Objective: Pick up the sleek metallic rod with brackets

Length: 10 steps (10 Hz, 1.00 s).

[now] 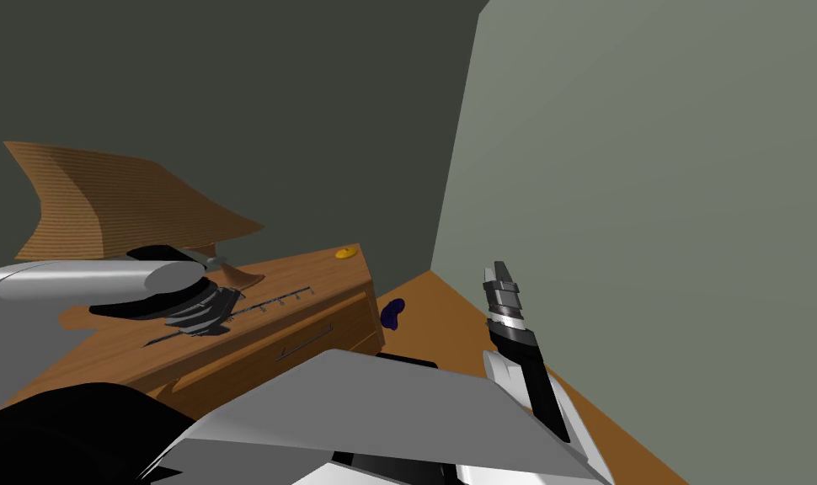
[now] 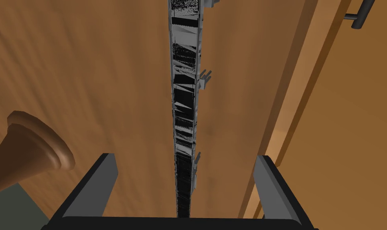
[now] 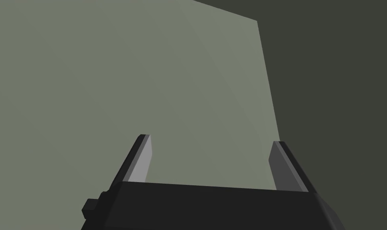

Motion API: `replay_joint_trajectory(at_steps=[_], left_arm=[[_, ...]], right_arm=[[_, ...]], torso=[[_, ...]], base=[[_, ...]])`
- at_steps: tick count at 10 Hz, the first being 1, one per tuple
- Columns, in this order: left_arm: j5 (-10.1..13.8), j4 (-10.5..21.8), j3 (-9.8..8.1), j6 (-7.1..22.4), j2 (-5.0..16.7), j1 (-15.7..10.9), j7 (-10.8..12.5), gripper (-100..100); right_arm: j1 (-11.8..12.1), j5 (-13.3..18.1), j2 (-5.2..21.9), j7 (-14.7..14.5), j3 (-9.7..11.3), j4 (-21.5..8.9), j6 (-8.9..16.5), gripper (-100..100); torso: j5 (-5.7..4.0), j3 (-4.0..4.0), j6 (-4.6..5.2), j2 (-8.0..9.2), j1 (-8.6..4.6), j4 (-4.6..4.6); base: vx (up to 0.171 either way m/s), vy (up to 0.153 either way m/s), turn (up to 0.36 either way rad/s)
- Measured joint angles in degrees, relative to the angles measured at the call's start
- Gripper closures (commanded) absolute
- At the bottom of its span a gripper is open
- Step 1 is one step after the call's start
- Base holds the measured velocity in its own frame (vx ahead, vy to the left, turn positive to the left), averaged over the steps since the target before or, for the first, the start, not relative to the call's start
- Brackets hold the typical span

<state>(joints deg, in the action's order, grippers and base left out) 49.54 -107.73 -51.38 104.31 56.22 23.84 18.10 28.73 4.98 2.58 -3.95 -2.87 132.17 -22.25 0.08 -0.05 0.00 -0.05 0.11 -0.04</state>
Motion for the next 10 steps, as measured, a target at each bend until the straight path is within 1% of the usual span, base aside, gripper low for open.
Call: replay_joint_trajectory(at_steps=[1,2,6,7,8,10], left_arm=[[-0.7,1.2,0.81,-1.2,-0.2,-0.2,-0.5,-100],[-0.8,1.3,0.90,-1.5,-0.2,-0.3,-0.6,100],[-0.8,1.3,0.88,-1.5,-0.2,-0.3,-0.6,100],[-0.8,1.3,0.88,-1.5,-0.2,-0.3,-0.6,0],[-0.8,1.3,0.88,-1.5,-0.2,-0.3,-0.6,100],[0.4,-0.5,-0.30,0.5,0.3,-0.1,0.3,100]], right_arm=[[0.0,0.0,0.0,0.0,0.0,0.0,0.0,0],[0.0,0.0,0.0,0.0,0.0,0.0,0.0,0],[0.0,0.0,0.0,0.0,0.0,0.0,0.0,0],[0.0,0.0,0.0,0.0,0.0,0.0,0.0,0],[0.0,0.0,0.0,0.0,0.0,0.0,0.0,0],[0.0,0.0,0.0,0.0,0.0,0.0,0.0,0]], torso=[[0.00,0.00,0.00,0.00,-0.01,0.00],[-0.01,0.00,-0.01,-0.01,-0.01,0.00],[0.02,-0.01,-0.04,-0.01,-0.01,0.00],[0.02,0.00,-0.04,-0.01,-0.01,0.00],[0.02,0.00,-0.04,-0.01,-0.01,0.00],[-0.02,0.00,-0.05,-0.01,-0.06,0.00]], base=[[0.000,0.000,0.000],[0.000,0.000,0.000],[0.000,0.000,0.000],[0.000,0.000,0.000],[0.006,0.001,0.035],[0.005,0.002,0.017]])
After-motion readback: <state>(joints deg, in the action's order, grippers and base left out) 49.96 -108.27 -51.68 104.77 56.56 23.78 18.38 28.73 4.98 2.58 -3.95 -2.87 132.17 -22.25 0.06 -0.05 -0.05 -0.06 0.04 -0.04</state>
